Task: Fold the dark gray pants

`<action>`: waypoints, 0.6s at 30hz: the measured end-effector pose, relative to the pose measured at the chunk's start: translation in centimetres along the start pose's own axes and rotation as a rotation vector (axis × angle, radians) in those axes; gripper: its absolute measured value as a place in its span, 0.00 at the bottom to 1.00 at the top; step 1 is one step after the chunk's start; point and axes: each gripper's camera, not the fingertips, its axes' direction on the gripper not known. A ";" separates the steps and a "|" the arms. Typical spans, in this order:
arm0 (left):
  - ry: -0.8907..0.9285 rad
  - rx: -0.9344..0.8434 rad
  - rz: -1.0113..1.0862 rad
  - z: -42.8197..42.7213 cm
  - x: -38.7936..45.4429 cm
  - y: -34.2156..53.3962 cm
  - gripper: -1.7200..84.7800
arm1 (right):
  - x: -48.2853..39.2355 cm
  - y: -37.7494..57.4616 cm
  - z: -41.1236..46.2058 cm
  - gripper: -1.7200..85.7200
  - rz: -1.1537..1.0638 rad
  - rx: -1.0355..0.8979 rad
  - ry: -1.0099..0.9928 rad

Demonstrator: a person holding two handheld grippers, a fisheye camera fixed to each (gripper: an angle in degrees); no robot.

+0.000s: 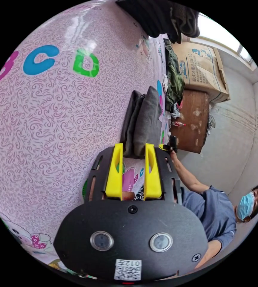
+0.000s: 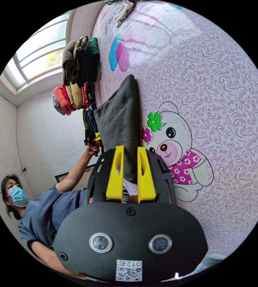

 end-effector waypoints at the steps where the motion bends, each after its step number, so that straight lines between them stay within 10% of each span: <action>1: 0.018 -0.017 0.005 -0.6 -0.2 0.0 0.12 | -0.1 -0.3 0.8 0.10 -0.001 -0.001 -0.006; 18: 0.011 0.079 0.147 -14.8 6.7 8.8 0.05 | -15.2 -2.4 12.5 0.04 -0.342 -0.043 -0.009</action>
